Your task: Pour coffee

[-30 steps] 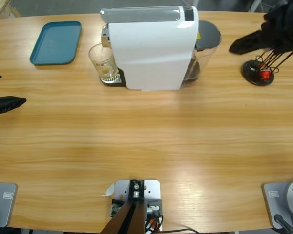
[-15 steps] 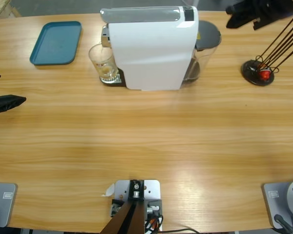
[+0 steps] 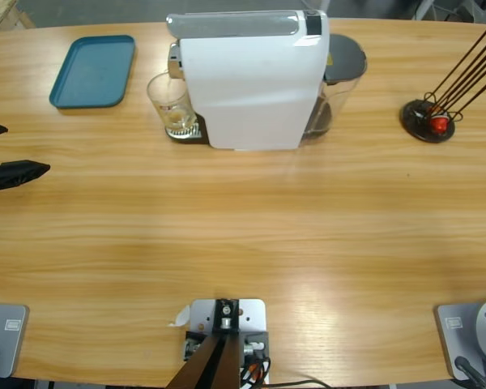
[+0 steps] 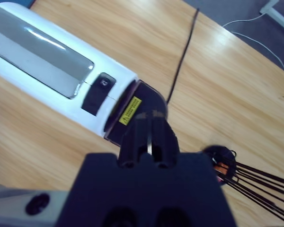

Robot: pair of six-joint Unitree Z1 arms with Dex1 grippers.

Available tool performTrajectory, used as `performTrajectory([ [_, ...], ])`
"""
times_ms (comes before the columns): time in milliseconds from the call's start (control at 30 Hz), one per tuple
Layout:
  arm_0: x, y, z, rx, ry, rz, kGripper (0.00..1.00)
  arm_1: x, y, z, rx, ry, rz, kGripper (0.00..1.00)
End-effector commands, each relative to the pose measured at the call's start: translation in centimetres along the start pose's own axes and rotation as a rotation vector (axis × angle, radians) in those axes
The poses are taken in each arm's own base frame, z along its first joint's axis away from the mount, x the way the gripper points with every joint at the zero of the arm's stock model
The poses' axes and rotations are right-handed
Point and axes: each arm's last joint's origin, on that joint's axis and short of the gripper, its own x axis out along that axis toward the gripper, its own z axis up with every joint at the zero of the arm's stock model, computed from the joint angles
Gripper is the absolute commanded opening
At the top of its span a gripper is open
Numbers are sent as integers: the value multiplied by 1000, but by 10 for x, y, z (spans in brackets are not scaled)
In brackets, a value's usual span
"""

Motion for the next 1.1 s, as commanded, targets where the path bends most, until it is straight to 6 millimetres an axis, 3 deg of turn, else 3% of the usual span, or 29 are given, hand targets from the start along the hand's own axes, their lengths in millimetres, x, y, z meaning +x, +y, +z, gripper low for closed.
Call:
performTrajectory([
  [33,11,0,-8,-8,50,17,945,29,22,12,-92,61,79,0],
  [267,13,0,-8,-7,55,17,945,33,33,26,-143,70,131,0],
  [567,13,0,-8,-7,55,17,945,65,42,26,-153,146,164,0],
  [1100,17,0,-7,-5,73,15,945,68,25,31,-129,145,71,0],
])
